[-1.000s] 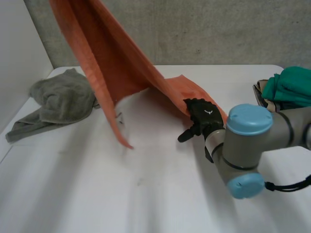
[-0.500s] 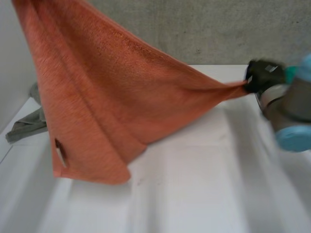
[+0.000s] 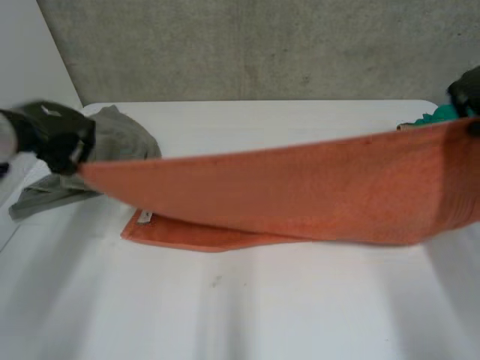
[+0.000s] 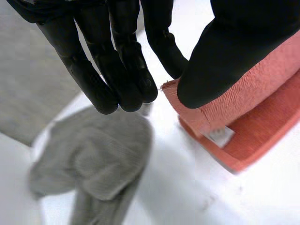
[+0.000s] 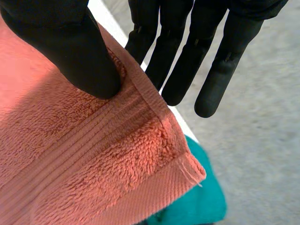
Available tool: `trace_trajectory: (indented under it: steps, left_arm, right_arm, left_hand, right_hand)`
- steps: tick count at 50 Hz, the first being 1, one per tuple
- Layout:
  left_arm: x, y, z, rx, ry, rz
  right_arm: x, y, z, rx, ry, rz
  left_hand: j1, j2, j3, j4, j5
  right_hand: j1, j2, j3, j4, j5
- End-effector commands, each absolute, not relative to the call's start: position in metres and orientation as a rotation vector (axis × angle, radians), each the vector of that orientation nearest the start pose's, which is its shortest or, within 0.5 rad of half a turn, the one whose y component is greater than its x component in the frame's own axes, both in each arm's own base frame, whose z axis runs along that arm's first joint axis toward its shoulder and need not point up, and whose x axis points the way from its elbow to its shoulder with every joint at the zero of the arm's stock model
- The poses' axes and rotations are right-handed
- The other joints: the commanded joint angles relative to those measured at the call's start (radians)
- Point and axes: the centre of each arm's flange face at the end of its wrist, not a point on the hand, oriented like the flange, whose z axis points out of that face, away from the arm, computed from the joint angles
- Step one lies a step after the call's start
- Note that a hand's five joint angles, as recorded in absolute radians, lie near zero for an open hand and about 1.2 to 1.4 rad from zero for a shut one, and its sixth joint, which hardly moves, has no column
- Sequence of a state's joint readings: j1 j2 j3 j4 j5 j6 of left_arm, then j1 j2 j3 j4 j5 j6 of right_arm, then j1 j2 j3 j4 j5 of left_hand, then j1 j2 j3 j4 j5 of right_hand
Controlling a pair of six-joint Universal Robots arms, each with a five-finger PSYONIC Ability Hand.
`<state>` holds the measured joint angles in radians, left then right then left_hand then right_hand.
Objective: Fold the laundry.
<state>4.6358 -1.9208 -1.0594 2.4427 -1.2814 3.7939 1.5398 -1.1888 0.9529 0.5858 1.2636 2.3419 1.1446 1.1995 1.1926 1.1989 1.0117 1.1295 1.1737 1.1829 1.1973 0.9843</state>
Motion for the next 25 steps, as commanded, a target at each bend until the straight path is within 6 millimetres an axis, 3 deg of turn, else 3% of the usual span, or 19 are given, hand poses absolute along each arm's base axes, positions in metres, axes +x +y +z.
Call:
trace_trajectory:
  steps: [1,5,8,9,12,13,17,20,25]
  left_arm:
    - [-0.216,-0.357,0.264,1.186,2.391,-1.548]
    - [-0.232,-0.383,0.282,1.11,2.25,-1.744]
    - [-0.243,-0.402,0.326,1.006,1.982,-2.054]
    - [-0.245,-0.409,0.354,0.931,1.815,-2.212]
    - [-0.243,-0.414,0.397,0.787,1.56,-2.431]
    - [-0.239,-0.414,0.422,0.667,1.427,-2.551]
    - [-0.227,-0.413,0.458,0.403,1.232,-2.782]
    - [-0.227,-0.413,0.461,0.363,1.204,-2.856]
    - [-0.233,-0.417,0.434,0.473,1.314,-2.818]
  right_arm:
    - [0.182,-0.389,0.271,-1.366,2.448,-1.982]
    - [0.197,-0.415,0.27,-1.327,2.373,-2.2]
    - [0.209,-0.438,0.302,-1.215,2.158,-2.564]
    - [0.212,-0.446,0.326,-1.095,2.016,-2.77]
    - [0.208,-0.454,0.363,-0.813,1.792,-3.031]
    - [0.203,-0.455,0.383,-0.595,1.638,-3.143]
    - [0.186,-0.445,0.424,-0.205,1.264,-3.246]
    - [0.186,-0.439,0.424,-0.192,1.203,-3.218]
    - [0.205,-0.429,0.396,-0.407,1.305,-3.096]
  left_hand:
    - [0.252,0.197,0.204,0.197,0.21]
    - [0.252,0.197,0.204,0.197,0.21]
    - [0.252,0.197,0.204,0.197,0.21]
    - [0.252,0.197,0.204,0.197,0.21]
    - [0.252,0.197,0.204,0.197,0.21]
    - [0.252,0.197,0.204,0.197,0.21]
    - [0.252,0.197,0.204,0.197,0.21]
    - [0.252,0.197,0.204,0.197,0.21]
    - [0.252,0.197,0.204,0.197,0.21]
  right_hand:
    - [0.267,0.223,0.213,0.199,0.237]
    - [0.267,0.223,0.213,0.199,0.237]
    - [0.267,0.223,0.213,0.199,0.237]
    - [0.267,0.223,0.213,0.199,0.237]
    - [0.267,0.223,0.213,0.199,0.237]
    - [0.267,0.223,0.213,0.199,0.237]
    - [0.267,0.223,0.213,0.199,0.237]
    - [0.267,0.223,0.213,0.199,0.237]
    - [0.267,0.223,0.213,0.199,0.237]
